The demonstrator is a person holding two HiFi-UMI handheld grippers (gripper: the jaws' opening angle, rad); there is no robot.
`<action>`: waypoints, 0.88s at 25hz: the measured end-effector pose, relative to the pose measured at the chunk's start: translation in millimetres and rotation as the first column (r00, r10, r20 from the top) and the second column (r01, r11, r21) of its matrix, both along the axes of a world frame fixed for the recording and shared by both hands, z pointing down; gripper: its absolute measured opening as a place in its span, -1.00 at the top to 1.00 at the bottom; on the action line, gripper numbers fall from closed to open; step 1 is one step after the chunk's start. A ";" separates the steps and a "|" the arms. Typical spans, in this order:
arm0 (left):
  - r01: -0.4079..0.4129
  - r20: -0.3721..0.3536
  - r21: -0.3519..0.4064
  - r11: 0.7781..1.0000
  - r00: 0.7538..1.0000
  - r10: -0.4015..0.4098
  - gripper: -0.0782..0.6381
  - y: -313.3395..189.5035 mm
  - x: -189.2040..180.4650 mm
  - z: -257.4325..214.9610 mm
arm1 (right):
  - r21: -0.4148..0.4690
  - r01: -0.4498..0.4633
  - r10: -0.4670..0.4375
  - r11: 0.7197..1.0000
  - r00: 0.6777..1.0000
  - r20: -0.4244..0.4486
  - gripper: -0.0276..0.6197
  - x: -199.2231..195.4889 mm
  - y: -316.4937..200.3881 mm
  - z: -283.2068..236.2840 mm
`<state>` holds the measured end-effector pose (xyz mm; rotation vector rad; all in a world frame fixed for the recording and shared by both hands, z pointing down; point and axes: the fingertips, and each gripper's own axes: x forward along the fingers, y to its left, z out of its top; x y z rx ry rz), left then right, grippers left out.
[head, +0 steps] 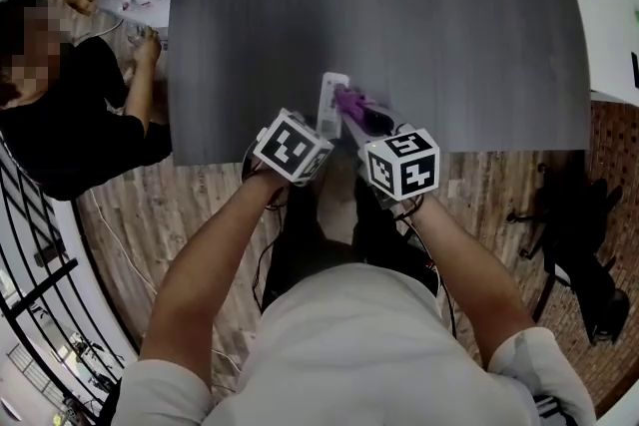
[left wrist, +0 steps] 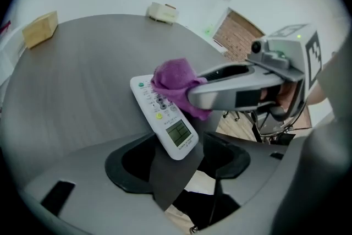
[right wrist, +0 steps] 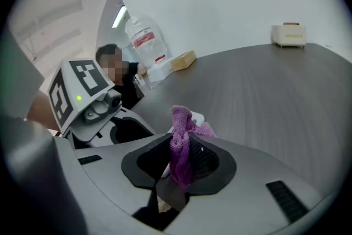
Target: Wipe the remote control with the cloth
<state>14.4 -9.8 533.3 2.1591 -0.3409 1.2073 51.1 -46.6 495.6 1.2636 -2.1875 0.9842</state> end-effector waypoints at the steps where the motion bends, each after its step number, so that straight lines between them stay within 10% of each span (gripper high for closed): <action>1: 0.012 -0.005 -0.006 1.000 1.000 -0.012 0.02 0.3 0.1 -0.2 | -0.011 -0.005 0.005 1.000 1.000 0.029 0.64 -1.6 4.8 0.3; 13: 0.147 -0.185 -0.180 0.973 0.966 -0.180 -0.08 8.1 9.1 -11.3 | -0.139 -0.070 0.102 0.988 0.965 0.240 0.64 2.4 17.1 -0.3; 22: 0.175 -0.211 -0.204 0.963 0.953 -0.218 -0.21 10.7 13.1 -13.8 | -0.295 -0.141 0.266 0.945 0.857 0.441 0.64 10.8 34.6 -2.9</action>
